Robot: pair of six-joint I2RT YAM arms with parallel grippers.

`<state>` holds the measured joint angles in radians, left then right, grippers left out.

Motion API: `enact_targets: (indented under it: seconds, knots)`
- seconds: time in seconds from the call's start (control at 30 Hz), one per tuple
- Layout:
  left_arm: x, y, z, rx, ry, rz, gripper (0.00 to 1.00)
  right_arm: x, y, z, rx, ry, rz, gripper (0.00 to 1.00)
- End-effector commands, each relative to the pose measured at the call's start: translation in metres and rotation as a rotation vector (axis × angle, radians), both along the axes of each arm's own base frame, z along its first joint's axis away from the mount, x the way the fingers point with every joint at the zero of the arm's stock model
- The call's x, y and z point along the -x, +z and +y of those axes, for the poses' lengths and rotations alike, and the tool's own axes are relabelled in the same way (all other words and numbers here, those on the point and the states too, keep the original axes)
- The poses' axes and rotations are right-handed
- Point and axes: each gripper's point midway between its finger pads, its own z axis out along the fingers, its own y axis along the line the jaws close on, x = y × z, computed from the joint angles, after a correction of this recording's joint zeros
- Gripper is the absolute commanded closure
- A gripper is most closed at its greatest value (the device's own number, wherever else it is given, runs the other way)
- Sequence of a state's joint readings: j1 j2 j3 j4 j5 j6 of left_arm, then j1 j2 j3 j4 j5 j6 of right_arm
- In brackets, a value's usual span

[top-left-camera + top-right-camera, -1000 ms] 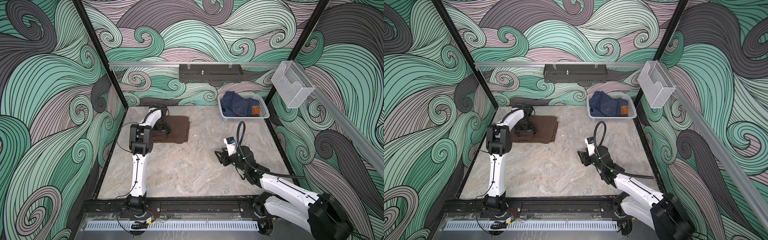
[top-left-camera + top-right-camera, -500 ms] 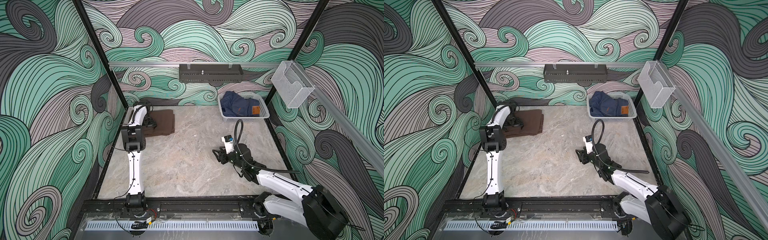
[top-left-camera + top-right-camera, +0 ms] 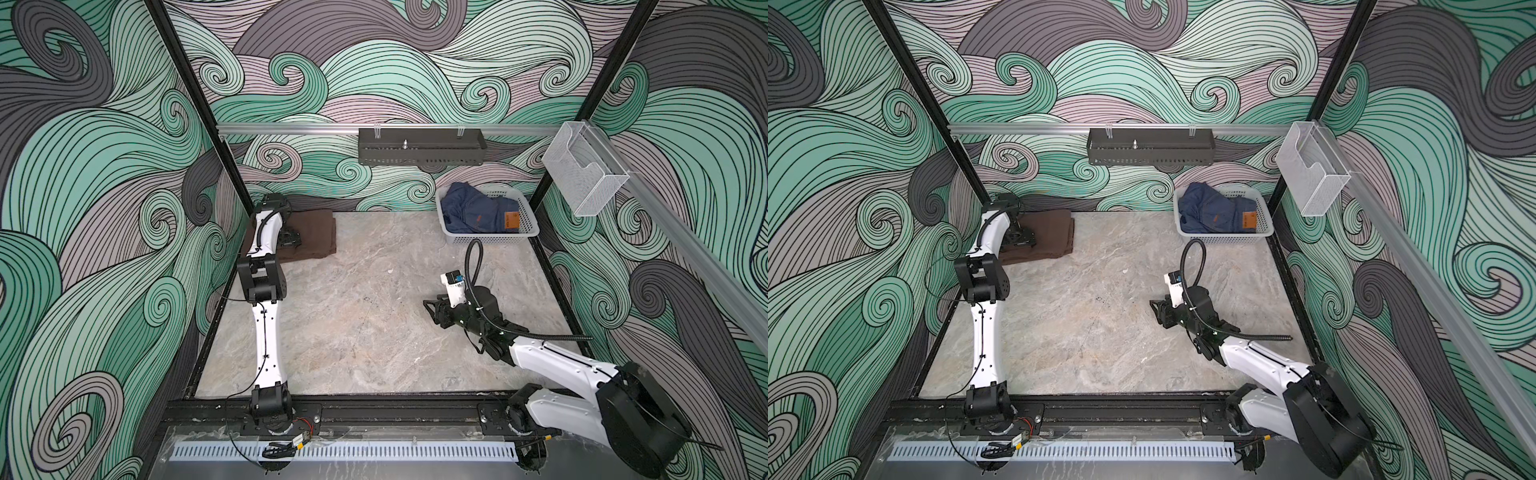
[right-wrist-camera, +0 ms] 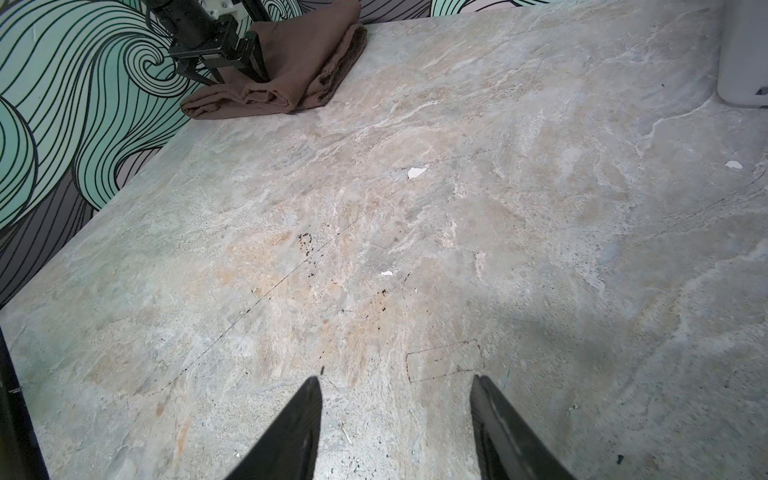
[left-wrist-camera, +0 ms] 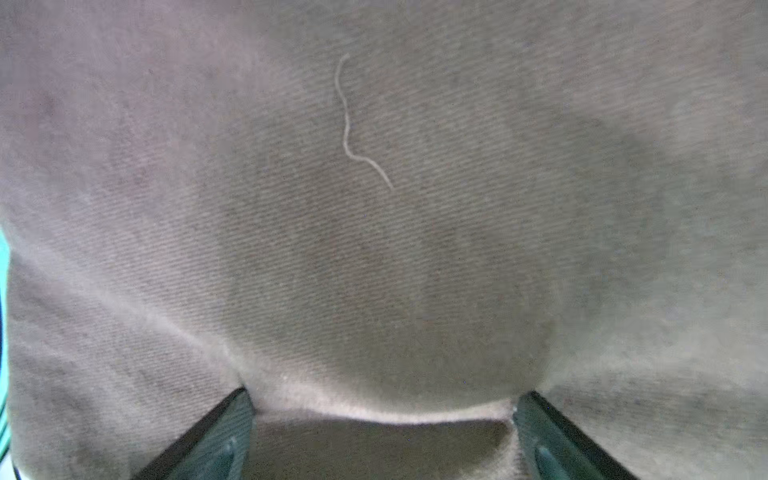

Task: Fold and stack the trousers
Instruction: 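Set the trousers down at the table's far corner and open the left gripper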

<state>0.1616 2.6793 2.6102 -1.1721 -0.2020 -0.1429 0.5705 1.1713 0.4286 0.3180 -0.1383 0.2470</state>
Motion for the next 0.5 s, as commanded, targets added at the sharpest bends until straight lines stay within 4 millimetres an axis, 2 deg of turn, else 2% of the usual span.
enact_targets:
  seconds: [0.0, 0.17, 0.33, 0.47]
  knots:
    - [-0.011, -0.007, 0.01, -0.002, -0.027, -0.032, 0.01, -0.004, 0.012, 0.007, -0.027, 0.009, -0.021, 0.42]
    - [-0.021, 0.032, -0.005, 0.057, -0.035, -0.137, 0.01, -0.004, 0.012, 0.006, -0.027, 0.002, -0.025, 0.42]
    - [-0.01, 0.103, -0.024, 0.129, -0.051, -0.262, 0.01, -0.001, 0.013, 0.0, -0.032, -0.019, -0.039, 0.42]
    - [0.018, 0.165, -0.044, 0.207, -0.053, -0.356, 0.02, 0.001, 0.015, -0.005, -0.038, -0.035, -0.056, 0.42]
